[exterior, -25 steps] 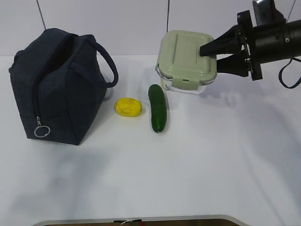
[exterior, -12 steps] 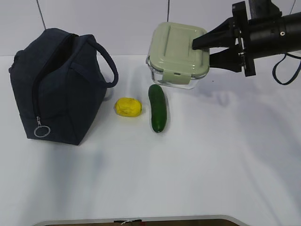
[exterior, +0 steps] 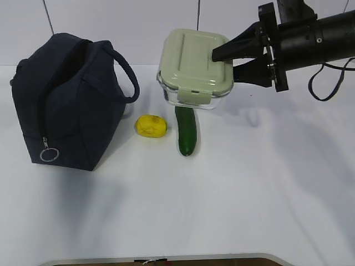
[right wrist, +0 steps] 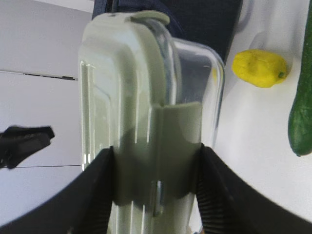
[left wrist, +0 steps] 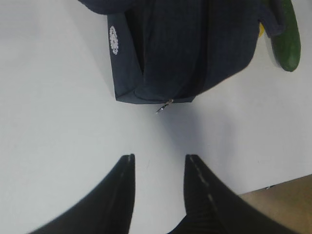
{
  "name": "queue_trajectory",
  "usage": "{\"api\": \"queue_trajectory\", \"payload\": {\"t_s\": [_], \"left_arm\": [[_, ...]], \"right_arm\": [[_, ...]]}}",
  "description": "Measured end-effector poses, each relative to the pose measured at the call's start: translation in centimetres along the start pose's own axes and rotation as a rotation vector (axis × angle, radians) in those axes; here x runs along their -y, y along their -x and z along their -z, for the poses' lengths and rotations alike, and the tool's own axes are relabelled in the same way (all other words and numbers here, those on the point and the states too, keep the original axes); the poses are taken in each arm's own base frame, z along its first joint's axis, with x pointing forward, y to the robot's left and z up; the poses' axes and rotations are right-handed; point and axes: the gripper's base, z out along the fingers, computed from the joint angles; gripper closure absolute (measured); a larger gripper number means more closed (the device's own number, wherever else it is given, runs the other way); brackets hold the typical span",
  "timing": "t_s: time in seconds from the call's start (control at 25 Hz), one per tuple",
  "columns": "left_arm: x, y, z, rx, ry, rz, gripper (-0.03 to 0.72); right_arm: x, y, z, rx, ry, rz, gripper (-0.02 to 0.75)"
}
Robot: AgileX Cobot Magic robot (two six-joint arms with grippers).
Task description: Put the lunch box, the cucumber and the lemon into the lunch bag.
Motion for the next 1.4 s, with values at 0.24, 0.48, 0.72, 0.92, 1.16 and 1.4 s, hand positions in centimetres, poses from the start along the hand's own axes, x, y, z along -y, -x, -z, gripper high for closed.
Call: {"api": "queue_trajectory", "payload": {"t_s": [0.24,0.48,0.72,0.92,1.16,1.4], "left_arm": [[-0.9,4.0,-3.8,-0.069,-0.074,-0.009,0.446],[-1.6,5.7,-7.3,-0.118,-0.147,-0.016,0.446],[-2.6,6.1,-10.4,-0.149,-0.164,-0.042,0.446],[-2.8,6.4,-12.1,-0.138,-0.211,-0.053,0.446],[-2.2,6.9,-13.0,-0.108,-0.312,-0.023,0.498],[-1.4,6.9,-12.7,-0.107,-0.405,0.004,0.687]], "right_arm": [[-1.0,0.5,-0.3,0.000,0.012,0.036,0.362],[-2.4,1.6,0.1,0.026,0.022,0.081,0.362],[-3.4,2.4,0.4,0.043,0.032,0.106,0.362],[-3.6,2.3,0.3,0.039,0.035,0.106,0.363],[-4.1,1.9,-0.5,0.016,0.046,0.117,0.363],[-4.4,1.7,-0.9,0.001,0.054,0.119,0.363]]}}
